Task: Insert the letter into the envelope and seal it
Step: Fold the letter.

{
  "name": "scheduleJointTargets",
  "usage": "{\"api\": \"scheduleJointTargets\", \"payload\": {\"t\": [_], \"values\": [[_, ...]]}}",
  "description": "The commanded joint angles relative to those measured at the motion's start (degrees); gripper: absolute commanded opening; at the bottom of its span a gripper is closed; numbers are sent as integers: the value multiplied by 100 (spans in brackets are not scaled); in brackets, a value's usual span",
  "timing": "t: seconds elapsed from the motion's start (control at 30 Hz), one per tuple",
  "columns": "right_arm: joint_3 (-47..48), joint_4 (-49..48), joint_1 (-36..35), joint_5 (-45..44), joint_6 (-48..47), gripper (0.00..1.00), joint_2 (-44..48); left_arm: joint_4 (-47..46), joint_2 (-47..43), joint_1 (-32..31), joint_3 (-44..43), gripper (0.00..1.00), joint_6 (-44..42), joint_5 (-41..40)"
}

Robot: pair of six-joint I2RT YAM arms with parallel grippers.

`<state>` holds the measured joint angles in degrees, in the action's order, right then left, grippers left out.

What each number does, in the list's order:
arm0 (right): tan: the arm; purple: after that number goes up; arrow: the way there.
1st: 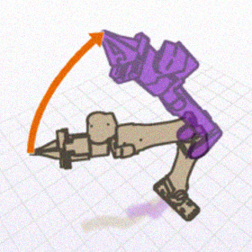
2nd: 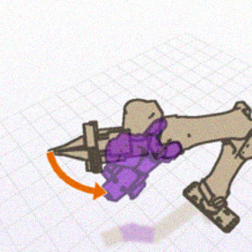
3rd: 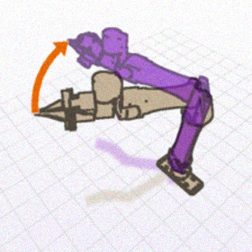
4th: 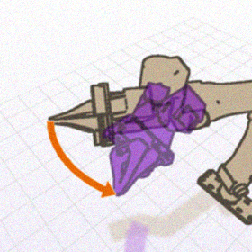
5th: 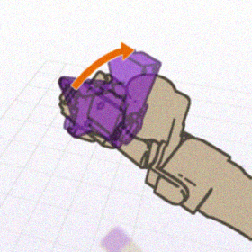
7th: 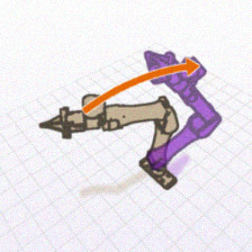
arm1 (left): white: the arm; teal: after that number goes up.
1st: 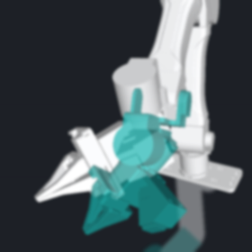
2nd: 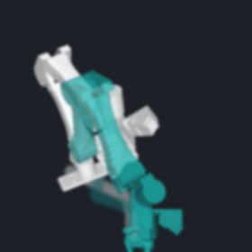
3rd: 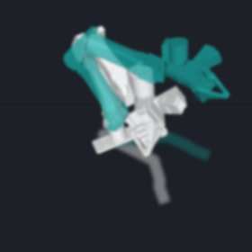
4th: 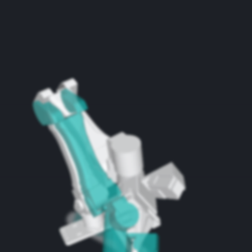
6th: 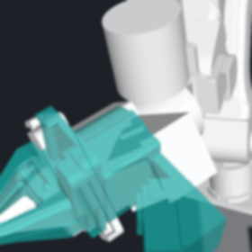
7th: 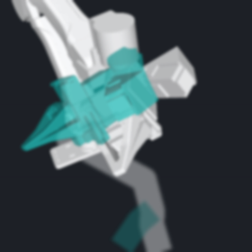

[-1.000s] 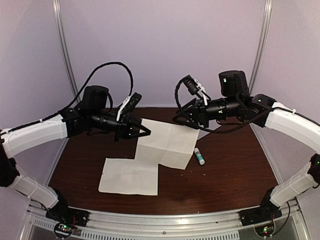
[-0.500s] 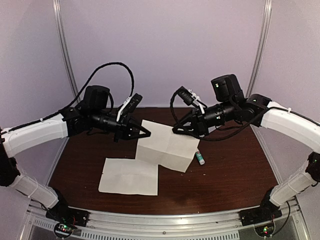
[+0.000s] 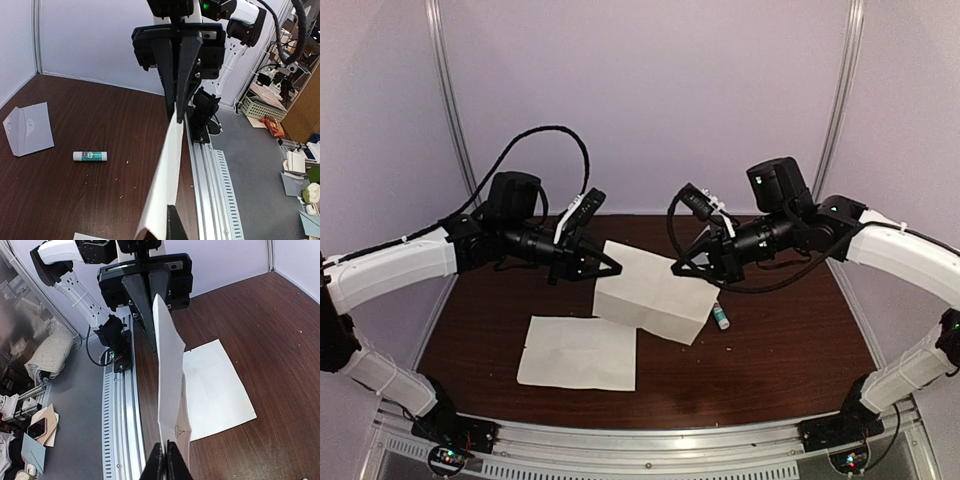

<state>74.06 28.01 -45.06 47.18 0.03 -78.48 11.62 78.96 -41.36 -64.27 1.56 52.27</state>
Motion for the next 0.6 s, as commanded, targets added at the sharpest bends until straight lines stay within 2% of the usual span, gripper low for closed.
{"api": "scheduleJointTargets", "payload": {"t": [0.0, 0.13, 0.17, 0.27, 0.3, 0.33, 0.43, 0.57], "values": [[-67, -178, -38, 55, -3, 0, 209, -72, 23, -26, -191, 0, -86, -44], [-178, -430, -35, -302, 260, 0, 358, -88, 8, -30, -208, 0, -50, -284], [-226, -519, -38, -490, 310, 0, 427, -89, -4, -30, -216, 6, -22, -451], [-414, -814, -36, -1336, 528, 0, 667, -181, -173, -23, -191, 40, 140, -1308], [-482, -916, -31, -1670, 585, 0, 754, -271, -320, -21, -109, 49, 210, -1837], [-555, -1000, -33, -2021, 653, 0, 838, -355, -453, -14, -56, 54, 261, -2211], [-807, -1230, -36, -3183, 797, 0, 1062, -707, -875, 33, 219, 65, 461, -3091], [-1034, -1583, -64, -4243, 904, 0, 1138, -963, -1162, 59, 318, 68, 1099, -3861]]}}
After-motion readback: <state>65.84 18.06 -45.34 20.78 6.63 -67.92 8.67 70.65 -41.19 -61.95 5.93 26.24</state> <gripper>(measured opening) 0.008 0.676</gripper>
